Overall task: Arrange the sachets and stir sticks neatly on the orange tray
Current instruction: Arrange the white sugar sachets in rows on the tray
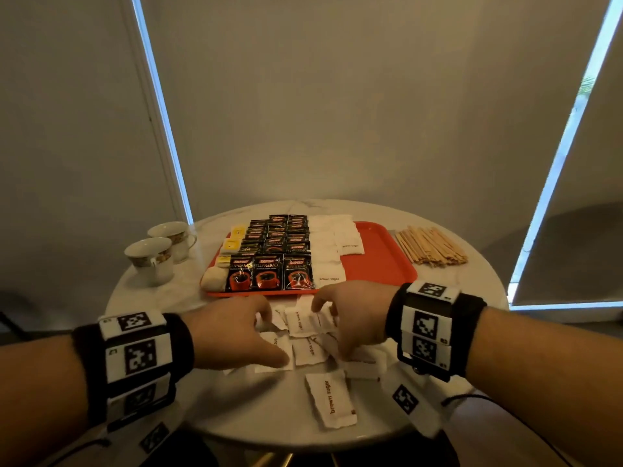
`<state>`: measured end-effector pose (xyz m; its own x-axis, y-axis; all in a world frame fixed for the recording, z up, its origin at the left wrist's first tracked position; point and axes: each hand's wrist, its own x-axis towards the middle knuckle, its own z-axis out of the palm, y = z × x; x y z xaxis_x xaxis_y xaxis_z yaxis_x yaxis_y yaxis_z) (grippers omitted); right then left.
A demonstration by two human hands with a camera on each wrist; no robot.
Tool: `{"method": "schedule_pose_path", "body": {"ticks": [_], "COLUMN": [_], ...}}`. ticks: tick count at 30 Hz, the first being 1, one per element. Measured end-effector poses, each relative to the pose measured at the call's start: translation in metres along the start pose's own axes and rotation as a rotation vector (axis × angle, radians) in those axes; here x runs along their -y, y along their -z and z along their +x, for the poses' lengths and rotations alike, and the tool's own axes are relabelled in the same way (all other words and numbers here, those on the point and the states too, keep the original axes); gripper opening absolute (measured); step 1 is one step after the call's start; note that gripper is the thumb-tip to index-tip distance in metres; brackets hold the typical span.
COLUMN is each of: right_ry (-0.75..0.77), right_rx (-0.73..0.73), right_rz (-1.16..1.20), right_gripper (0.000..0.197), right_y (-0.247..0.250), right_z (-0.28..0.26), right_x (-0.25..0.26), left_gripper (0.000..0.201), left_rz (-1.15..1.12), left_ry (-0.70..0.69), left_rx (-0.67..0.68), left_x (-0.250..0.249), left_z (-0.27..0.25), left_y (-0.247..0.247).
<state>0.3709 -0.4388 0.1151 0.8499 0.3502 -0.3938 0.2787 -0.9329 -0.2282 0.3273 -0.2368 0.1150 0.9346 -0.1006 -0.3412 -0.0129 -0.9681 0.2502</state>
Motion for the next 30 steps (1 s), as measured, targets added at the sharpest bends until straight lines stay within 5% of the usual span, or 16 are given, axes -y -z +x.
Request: {"method": "schedule_pose_path", "body": {"ticks": [4,6,12,16,20,25,30], "right_ry": [0.002,-0.005,0.015,-0.004,-0.032,0.039,0.047], "right_rx": [-0.047,-0.051,0.041,0.089,0.192,0.113,0.153], "right_rz": [-0.023,-0.062,-0.117,-0.123,-0.281,-0.362,-0.327], "right_gripper": [0.078,0.072,0.057,0.089,0.107,0.098,0.073], "right_y": [0.012,0.015,0.012,0.022,0.015,0.011,0.017], "right_z": [0.006,0.007,0.004,-0.008,-0.012,0.001,0.022], "right_x": [0.007,0.01,0.019,0.004,-0.006,0.003,0.015], "left_gripper": [0.135,0.146,0.122,0.1,0.12,0.145,0.091], "left_rz": [0.101,0.165,0.177,0.053,-0.045,0.175,0.169], "left_ry": [-0.041,-0.031,0.004,-0.025,-0.103,-0.062,-0.08], "left_rx": [0.064,0.051,0.046,-0.003,-0.006,0.015,-0.041], "left_x": [-0.009,-0.011,-0.012,-0.005,-0.011,-0.024,-0.016], "left_z": [-0.002,0.001,0.01,0.011,0.006,0.013,0.018], "left_y": [-0.011,-0.016,-0.015,-0.009,-0.012,-0.027,-0.019]}}
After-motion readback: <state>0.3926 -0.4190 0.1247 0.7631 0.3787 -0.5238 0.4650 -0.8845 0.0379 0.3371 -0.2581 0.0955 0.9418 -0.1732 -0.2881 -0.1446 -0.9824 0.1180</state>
